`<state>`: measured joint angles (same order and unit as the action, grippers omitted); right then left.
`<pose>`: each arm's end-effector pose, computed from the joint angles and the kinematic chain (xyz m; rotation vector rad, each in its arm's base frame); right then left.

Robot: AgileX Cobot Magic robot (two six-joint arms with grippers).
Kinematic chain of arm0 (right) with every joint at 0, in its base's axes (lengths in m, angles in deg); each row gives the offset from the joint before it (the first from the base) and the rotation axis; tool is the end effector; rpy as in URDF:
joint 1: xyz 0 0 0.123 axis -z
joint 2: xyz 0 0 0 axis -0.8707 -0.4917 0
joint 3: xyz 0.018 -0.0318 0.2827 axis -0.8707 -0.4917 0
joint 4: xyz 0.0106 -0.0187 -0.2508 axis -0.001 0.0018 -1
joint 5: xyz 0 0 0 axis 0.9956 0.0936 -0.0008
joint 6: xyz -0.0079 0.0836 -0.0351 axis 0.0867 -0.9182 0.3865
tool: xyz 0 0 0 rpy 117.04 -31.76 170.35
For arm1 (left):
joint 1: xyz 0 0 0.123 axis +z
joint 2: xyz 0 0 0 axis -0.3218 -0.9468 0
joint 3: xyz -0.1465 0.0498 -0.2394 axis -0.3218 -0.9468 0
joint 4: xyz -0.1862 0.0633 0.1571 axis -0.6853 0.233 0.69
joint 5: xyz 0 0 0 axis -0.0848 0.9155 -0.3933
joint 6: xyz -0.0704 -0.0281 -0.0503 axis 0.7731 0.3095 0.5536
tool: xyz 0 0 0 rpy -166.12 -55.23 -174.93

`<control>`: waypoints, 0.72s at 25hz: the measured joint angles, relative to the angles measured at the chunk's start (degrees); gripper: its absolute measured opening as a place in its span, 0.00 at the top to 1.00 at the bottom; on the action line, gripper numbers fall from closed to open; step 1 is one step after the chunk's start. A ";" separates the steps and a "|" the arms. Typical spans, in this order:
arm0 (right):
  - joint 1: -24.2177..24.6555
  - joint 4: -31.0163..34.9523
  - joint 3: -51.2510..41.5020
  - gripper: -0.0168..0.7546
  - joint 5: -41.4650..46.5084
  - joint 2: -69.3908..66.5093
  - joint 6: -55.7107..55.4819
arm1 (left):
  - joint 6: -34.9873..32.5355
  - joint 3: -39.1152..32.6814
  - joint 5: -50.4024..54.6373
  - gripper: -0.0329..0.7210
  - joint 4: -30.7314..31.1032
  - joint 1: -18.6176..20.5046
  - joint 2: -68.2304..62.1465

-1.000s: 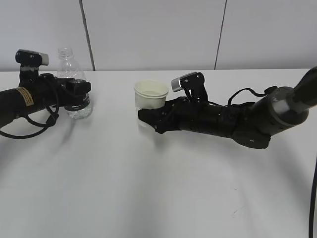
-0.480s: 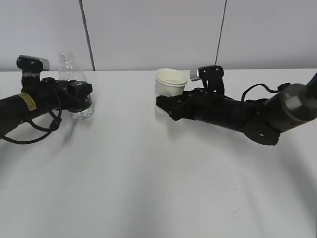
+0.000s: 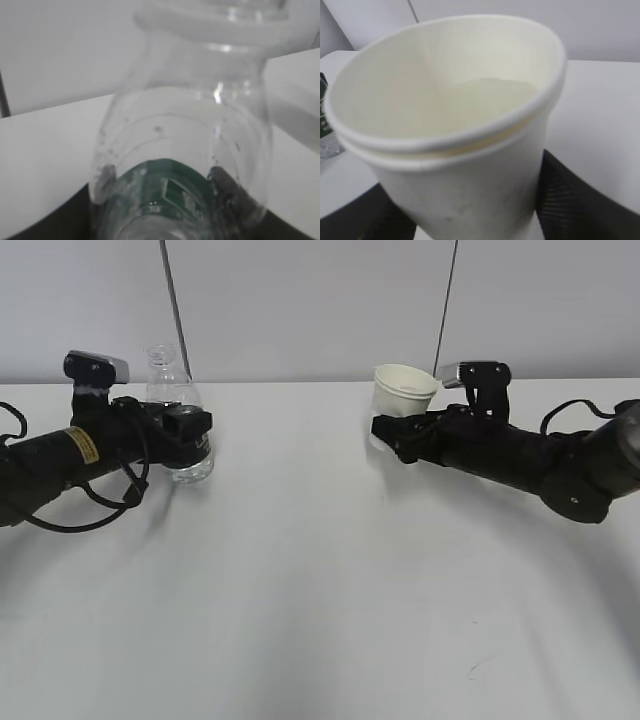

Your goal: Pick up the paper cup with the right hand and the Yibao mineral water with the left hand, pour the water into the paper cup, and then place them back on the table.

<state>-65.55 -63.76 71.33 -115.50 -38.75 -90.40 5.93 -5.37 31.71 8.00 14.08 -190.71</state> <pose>0.4298 0.0812 0.0978 -0.3263 1.8389 0.5981 0.4117 -0.0820 0.1058 0.5038 1.7316 -0.5319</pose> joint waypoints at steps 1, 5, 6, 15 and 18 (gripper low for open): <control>0.41 0.00 0.00 0.33 0.14 0.00 0.10 | 0.00 0.16 0.06 0.49 0.00 -0.26 -0.05; 0.99 0.46 0.00 0.33 2.26 0.00 2.64 | 0.00 0.82 1.25 0.49 0.00 -0.98 -0.04; 0.99 0.57 0.00 0.33 3.02 0.00 3.22 | 0.00 0.86 1.62 0.49 0.00 -1.06 -0.04; 0.99 5.48 0.00 0.33 4.08 -2.38 7.21 | -0.02 0.94 1.83 0.49 -0.05 -1.42 -0.04; 0.99 6.40 0.00 0.33 4.31 -2.51 8.57 | -0.02 0.94 1.83 0.49 -0.05 -1.42 -0.04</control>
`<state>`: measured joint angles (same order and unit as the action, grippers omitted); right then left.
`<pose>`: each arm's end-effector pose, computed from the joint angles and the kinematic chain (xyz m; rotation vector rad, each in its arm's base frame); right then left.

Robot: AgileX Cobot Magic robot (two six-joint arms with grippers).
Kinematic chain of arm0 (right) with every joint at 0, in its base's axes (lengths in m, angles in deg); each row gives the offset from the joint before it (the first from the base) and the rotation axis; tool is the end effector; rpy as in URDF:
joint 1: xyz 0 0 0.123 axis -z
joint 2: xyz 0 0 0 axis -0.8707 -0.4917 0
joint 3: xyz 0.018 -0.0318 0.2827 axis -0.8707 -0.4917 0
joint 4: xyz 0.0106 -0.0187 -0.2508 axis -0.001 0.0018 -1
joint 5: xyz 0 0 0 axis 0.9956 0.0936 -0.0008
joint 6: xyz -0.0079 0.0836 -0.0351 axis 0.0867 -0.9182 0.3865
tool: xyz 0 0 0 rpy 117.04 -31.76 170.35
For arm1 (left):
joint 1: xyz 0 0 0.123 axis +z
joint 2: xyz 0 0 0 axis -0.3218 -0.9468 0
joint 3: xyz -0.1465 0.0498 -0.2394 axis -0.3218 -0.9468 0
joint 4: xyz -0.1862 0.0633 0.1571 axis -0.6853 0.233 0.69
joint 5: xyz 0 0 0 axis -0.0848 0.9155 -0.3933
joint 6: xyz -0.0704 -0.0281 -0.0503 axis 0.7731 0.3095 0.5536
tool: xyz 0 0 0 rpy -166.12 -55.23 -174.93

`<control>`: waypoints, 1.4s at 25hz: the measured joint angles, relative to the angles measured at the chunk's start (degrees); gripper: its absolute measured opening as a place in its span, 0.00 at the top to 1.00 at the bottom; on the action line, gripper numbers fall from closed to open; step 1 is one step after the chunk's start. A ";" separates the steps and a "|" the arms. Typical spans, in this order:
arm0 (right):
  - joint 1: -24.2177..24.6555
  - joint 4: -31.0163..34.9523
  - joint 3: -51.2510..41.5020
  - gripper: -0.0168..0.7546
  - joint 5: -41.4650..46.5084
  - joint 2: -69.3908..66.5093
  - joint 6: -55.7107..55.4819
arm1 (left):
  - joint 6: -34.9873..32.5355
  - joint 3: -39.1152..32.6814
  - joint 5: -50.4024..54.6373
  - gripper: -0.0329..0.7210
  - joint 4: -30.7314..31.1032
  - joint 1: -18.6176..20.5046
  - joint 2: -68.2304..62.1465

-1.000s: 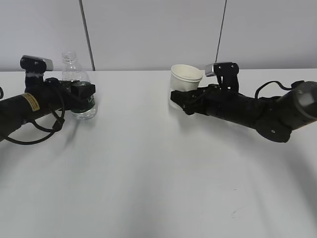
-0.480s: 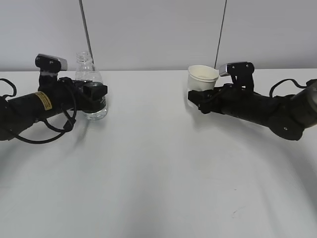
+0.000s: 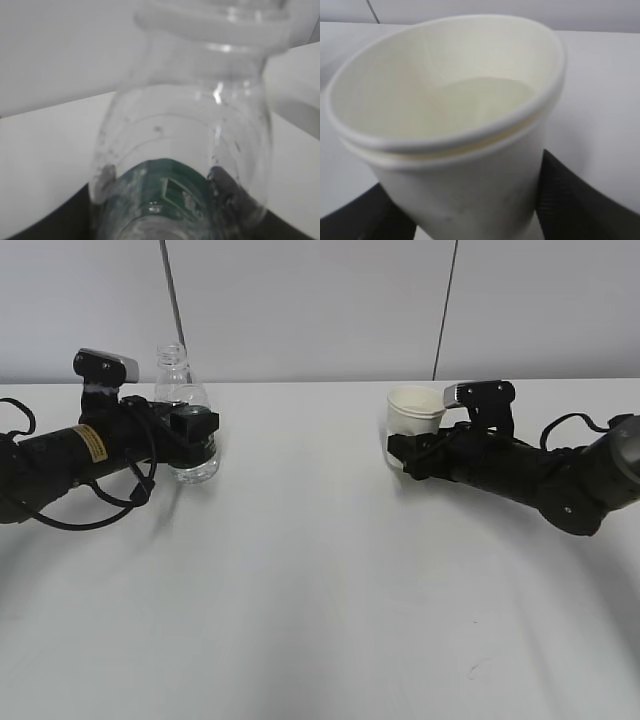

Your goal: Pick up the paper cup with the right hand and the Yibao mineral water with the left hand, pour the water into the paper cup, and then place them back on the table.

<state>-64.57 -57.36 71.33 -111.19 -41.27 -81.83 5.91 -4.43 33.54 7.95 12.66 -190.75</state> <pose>0.4331 0.0653 0.0747 -0.3057 1.9106 0.4409 0.4134 -0.0914 0.1065 0.5277 1.7418 -0.5280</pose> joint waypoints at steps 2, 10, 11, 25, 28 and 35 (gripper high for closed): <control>0.00 1.18 0.00 0.33 0.00 -0.22 1.31 | 0.00 0.00 0.06 0.49 0.00 0.00 0.00; 0.00 3.98 0.00 0.33 -2.05 -2.24 3.36 | 0.00 0.00 0.06 0.49 0.00 -0.10 0.00; 0.00 4.27 0.00 0.33 -2.68 -2.64 3.45 | 0.00 0.00 0.06 0.49 0.00 -0.10 0.00; 0.00 4.97 0.12 0.32 -5.83 -3.86 4.18 | -0.76 0.00 0.12 0.49 0.00 -0.10 0.00; 0.00 4.97 0.12 0.25 -5.83 -3.86 4.42 | -0.80 0.00 0.12 0.49 0.00 -0.10 0.00; 0.00 5.07 0.12 0.14 -5.71 -3.86 4.42 | -0.87 0.00 0.28 0.49 -0.11 -0.10 0.00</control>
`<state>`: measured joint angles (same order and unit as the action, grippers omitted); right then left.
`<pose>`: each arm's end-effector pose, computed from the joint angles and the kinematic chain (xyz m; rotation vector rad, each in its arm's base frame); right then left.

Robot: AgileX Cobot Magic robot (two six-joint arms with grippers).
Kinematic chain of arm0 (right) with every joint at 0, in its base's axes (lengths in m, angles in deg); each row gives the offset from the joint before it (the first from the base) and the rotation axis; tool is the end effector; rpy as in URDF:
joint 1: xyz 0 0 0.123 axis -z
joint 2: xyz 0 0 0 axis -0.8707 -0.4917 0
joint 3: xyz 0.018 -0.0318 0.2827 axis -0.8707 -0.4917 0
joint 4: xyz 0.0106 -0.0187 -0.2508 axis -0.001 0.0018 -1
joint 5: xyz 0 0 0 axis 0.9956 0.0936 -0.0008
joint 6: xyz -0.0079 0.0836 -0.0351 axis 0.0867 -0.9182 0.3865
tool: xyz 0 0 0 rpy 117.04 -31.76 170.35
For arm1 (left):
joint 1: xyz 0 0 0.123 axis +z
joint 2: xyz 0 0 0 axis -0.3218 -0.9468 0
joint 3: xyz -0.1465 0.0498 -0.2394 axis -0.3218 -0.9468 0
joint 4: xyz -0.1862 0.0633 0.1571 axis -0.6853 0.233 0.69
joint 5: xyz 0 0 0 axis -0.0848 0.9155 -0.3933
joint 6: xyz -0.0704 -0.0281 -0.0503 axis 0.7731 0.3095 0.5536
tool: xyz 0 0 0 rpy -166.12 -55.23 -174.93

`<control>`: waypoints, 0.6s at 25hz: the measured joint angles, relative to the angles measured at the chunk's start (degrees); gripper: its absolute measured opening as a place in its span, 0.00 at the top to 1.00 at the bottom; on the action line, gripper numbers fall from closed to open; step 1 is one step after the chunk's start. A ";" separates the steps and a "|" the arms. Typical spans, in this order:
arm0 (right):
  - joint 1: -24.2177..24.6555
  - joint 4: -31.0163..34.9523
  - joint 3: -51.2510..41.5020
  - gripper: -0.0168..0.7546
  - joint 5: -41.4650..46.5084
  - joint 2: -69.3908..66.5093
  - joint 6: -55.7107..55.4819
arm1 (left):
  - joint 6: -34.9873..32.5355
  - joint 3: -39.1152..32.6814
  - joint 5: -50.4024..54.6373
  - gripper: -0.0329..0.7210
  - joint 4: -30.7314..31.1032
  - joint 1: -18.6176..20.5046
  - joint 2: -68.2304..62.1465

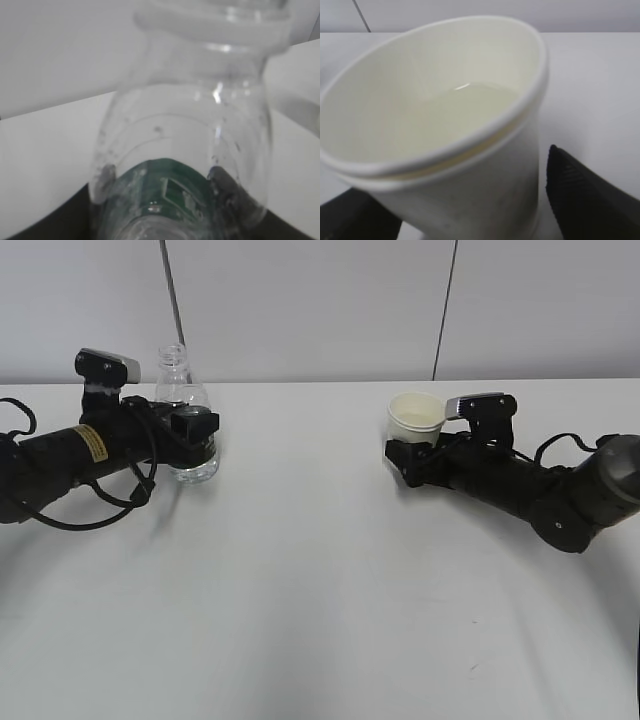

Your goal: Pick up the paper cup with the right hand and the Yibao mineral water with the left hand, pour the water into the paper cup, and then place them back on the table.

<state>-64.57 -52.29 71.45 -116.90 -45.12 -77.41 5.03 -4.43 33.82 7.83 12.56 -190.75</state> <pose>0.4341 0.0635 0.0555 -0.2700 1.8601 0.4310 0.4133 -0.0919 0.1061 0.5400 1.7408 -0.5154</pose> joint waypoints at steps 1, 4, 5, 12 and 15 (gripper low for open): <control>0.00 0.00 0.00 0.13 0.00 0.00 0.00 | -0.02 0.00 0.04 0.49 0.00 0.00 0.00; 0.00 0.00 -0.27 0.13 0.00 0.00 0.00 | -0.21 0.00 0.04 0.49 0.00 0.00 0.00; 0.00 0.00 -0.61 0.13 0.00 0.00 0.03 | -0.21 0.00 0.04 0.49 -0.06 0.00 0.00; 0.00 0.26 -4.62 0.13 -0.66 1.94 0.65 | -0.26 0.00 0.11 0.49 -0.23 0.00 0.00; 0.00 0.64 -6.18 0.13 -0.54 3.51 0.80 | -0.34 0.00 0.11 0.49 -0.27 0.00 0.00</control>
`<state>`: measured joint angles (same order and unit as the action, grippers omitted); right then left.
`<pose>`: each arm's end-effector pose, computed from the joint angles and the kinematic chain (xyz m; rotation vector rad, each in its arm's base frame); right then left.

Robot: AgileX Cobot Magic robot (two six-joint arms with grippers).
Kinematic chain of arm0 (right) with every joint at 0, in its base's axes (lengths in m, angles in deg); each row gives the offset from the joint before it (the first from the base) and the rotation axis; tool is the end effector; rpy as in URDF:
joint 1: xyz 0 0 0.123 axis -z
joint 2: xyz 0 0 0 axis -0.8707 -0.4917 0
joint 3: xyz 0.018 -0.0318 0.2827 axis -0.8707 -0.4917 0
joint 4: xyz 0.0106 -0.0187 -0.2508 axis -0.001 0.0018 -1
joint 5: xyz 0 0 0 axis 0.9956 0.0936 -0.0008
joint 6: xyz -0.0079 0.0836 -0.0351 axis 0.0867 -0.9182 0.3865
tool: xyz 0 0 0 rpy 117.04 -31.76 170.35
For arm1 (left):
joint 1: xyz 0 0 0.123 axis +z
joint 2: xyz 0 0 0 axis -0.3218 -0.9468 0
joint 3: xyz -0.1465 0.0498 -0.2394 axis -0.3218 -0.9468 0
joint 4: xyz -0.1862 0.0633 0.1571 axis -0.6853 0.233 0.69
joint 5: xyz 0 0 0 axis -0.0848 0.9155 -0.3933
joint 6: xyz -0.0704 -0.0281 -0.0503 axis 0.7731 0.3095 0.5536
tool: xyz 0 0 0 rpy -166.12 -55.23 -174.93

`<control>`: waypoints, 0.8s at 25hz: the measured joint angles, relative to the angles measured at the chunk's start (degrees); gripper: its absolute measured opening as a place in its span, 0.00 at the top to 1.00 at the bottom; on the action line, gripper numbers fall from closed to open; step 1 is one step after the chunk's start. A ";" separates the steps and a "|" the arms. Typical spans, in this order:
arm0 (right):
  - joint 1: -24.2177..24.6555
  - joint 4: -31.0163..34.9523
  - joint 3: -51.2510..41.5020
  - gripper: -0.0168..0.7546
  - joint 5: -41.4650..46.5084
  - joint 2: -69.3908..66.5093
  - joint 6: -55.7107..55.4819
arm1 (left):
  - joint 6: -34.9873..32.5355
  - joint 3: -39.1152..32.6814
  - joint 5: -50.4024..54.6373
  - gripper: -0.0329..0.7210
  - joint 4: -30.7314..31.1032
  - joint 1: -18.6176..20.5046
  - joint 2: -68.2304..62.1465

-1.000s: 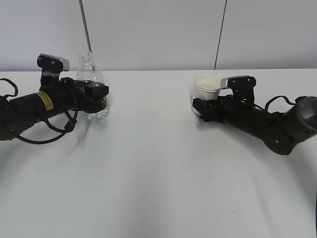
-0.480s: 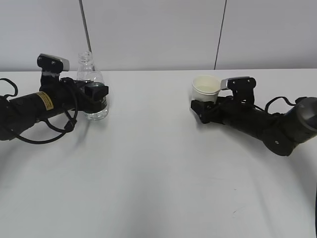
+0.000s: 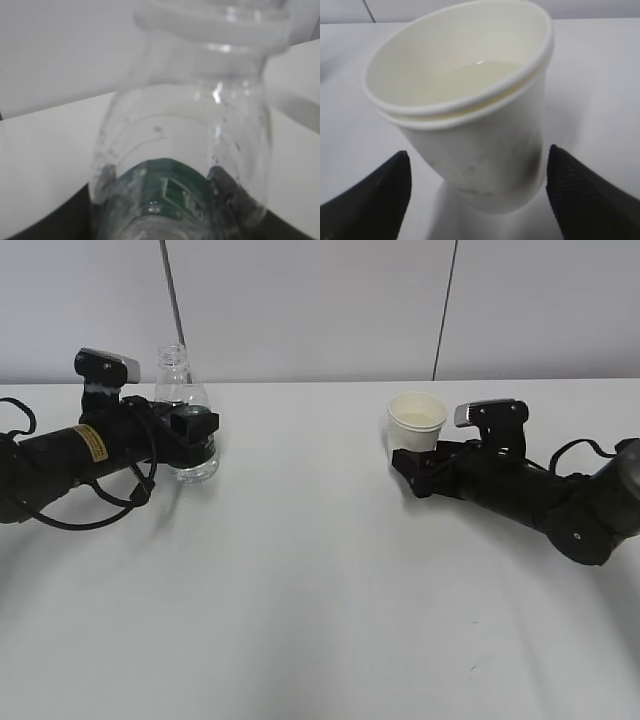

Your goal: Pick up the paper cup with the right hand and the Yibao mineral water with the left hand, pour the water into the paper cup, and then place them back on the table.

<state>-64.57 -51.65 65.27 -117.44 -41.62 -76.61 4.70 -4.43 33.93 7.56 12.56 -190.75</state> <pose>0.4122 0.0615 0.0603 -0.2645 1.8942 0.4294 0.4135 -0.0916 0.1061 0.5395 1.7408 -0.5096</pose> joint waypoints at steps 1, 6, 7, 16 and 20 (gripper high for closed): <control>0.00 0.00 -0.60 0.13 0.00 0.52 0.00 | 0.00 0.00 0.05 0.49 0.00 0.00 0.00; 0.00 0.00 -2.91 0.14 0.22 3.41 0.17 | 0.00 0.00 0.05 0.49 -0.07 0.00 0.00; 0.00 0.00 -3.33 0.15 0.22 3.84 0.17 | 0.00 0.00 0.05 0.49 -0.07 0.00 0.00; 0.00 0.00 -9.49 0.18 0.30 9.02 0.49 | -0.05 0.00 0.11 0.49 -0.25 0.00 0.00; 0.00 0.00 -14.38 0.21 0.34 12.57 0.49 | -0.05 0.00 0.11 0.49 -0.25 0.00 0.00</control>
<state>-64.57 -51.65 50.89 -117.10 -29.05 -76.12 4.65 -4.43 34.03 7.31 12.56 -190.75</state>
